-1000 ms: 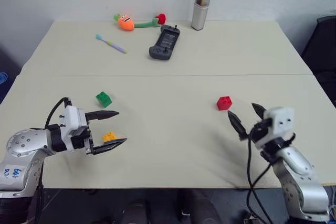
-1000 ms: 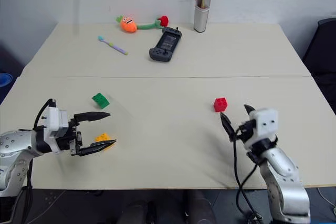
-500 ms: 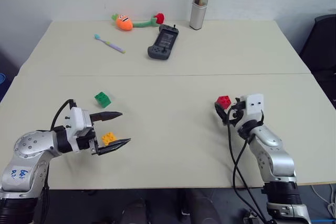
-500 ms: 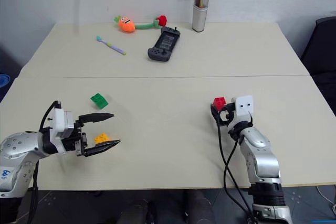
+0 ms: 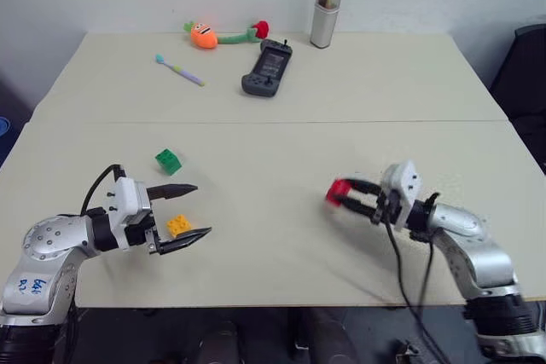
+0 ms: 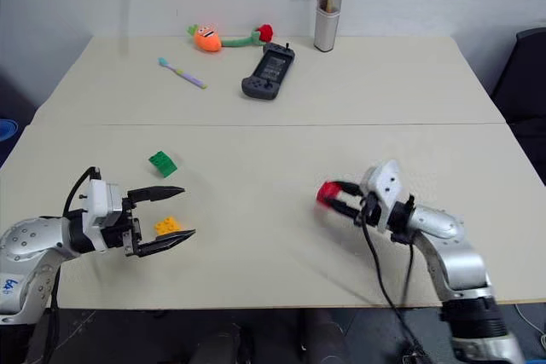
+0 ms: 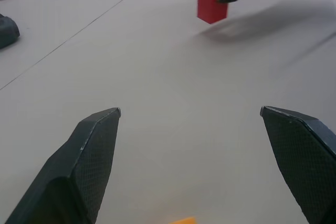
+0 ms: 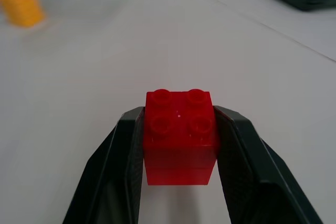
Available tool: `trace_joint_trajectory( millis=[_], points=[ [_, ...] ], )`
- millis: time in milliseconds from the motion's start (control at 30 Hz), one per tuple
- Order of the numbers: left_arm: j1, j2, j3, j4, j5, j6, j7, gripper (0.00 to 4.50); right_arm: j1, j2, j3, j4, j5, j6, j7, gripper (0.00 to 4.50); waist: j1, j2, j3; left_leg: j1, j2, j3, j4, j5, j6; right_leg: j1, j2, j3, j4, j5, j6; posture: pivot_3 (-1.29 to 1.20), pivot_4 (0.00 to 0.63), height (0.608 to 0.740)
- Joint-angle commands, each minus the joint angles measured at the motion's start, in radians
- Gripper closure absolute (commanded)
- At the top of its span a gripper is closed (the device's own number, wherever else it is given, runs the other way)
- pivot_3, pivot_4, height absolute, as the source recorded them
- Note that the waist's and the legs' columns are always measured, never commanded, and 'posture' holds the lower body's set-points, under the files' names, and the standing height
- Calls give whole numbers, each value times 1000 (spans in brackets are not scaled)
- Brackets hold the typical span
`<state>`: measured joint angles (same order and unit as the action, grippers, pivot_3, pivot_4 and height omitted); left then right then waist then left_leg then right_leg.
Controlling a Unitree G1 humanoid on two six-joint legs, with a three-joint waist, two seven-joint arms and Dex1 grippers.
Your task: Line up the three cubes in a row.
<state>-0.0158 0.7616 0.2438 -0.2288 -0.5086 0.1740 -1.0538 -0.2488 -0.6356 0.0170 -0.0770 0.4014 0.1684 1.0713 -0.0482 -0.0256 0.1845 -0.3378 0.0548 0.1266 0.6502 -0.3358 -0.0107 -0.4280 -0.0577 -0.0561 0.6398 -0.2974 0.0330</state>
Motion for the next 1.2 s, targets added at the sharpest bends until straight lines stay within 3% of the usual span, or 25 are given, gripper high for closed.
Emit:
trace_joint_trajectory(
  millis=[33, 200, 467, 633, 767, 1000, 1200],
  points=[
    [-14, 9, -1, -13, -3, -6, -12, 0, -87, -39, 62, 114, -32, -169, 226, 3040, -5, 0, 0, 0, 0, 1, 0, 0, 0, 0, 0, 1, 0, 0, 0, 0, 150, 740],
    [-23, 14, -7, -22, -6, 9, -13, 0, -227, 3, 119, 402, -82, -345, 394, 3040, -3, -1, 0, 1, 0, 0, 1, 1, -1, 0, 0, 0, 2, 0, 0, 0, 150, 740],
    [12, 19, 80, -47, -47, 36, 17, 0, -318, 64, 129, 596, -110, -463, 468, 3040, -7, -1, 0, 0, 0, 1, 3, 4, -5, 0, -1, 1, 3, 0, 0, 0, 150, 740],
    [54, 46, 141, -47, -67, 77, 6, 0, -310, 47, 101, 500, -62, -455, 486, 1419, -4, -1, 1, 1, 0, 0, 2, 4, -5, 0, -2, 0, 4, 0, -1, 0, 150, 740],
    [147, 64, 249, 22, -47, 69, -4, 0, -218, -5, 33, 307, 6, -402, 431, 27, -3, 0, 1, 1, 0, 0, 1, 3, -6, -1, -2, 0, 3, 0, -1, 0, 150, 740],
    [278, -5, 489, 267, -32, 10, 92, 0, 30, 2, -149, 86, 140, -283, 231, 27, 2, 0, 1, 1, 0, -2, 0, 0, -1, 0, -3, -2, 2, -1, -2, 0, 150, 740],
    [291, -33, 580, 385, -86, 64, 152, 0, 136, 97, -217, 76, 148, -361, 140, 27, 8, -2, 0, 1, 0, -2, 0, 0, -1, 0, -3, -3, 3, -1, -2, 0, 150, 740]
  ],
)
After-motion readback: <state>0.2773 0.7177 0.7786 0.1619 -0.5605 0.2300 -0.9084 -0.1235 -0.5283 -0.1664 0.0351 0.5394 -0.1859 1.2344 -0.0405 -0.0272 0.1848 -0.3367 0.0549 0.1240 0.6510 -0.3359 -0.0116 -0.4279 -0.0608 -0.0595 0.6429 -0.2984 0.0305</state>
